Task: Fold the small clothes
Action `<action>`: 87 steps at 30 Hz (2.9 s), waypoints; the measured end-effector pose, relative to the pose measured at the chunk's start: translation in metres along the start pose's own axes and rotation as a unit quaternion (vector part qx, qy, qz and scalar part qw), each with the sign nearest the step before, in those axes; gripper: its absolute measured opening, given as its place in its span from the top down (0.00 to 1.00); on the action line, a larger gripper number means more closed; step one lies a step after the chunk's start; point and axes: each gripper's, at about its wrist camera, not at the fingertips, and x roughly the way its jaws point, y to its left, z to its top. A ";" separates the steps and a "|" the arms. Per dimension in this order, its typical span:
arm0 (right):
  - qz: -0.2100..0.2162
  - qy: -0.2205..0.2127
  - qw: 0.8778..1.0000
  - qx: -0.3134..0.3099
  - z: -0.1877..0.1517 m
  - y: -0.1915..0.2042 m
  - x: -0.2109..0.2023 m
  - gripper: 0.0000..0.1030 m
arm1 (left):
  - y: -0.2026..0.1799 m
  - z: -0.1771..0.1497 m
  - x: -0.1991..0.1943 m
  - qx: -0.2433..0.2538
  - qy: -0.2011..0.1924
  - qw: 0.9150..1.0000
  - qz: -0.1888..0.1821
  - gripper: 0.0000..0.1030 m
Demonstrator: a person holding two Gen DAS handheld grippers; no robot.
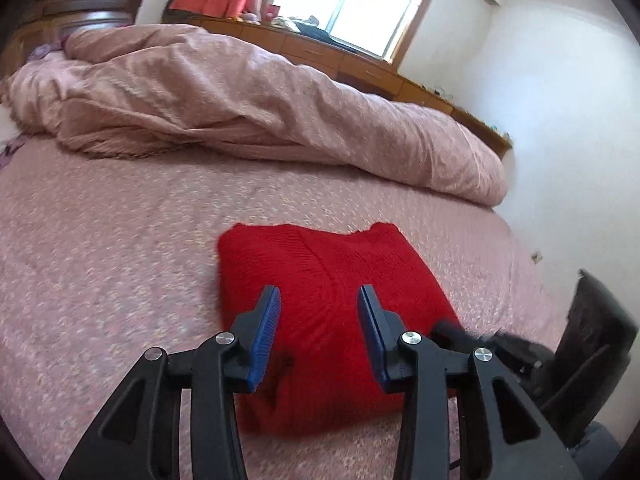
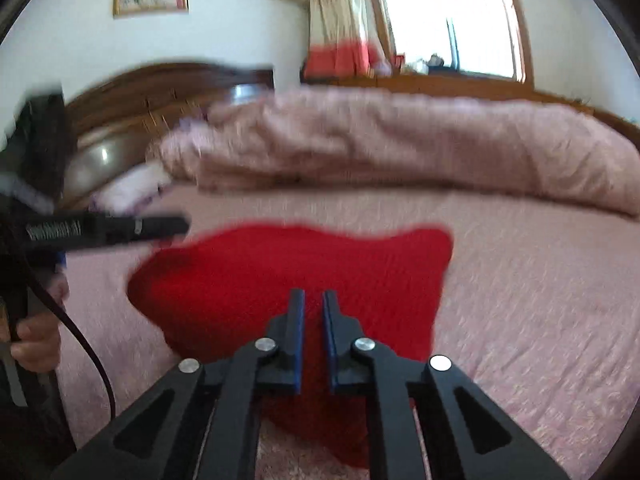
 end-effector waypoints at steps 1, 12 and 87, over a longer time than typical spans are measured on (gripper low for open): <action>-0.012 0.036 0.999 -0.010 -0.008 0.001 0.010 0.95 | -0.004 0.000 0.006 0.009 0.003 1.000 0.003 0.68; 0.009 0.030 0.998 0.046 -0.013 -0.008 -0.013 0.94 | -0.018 -0.027 0.030 0.051 0.046 0.996 0.065 0.69; 0.174 0.087 0.928 0.316 -0.045 -0.099 0.059 0.06 | 0.105 -0.062 0.060 -0.186 0.133 0.958 -0.172 0.19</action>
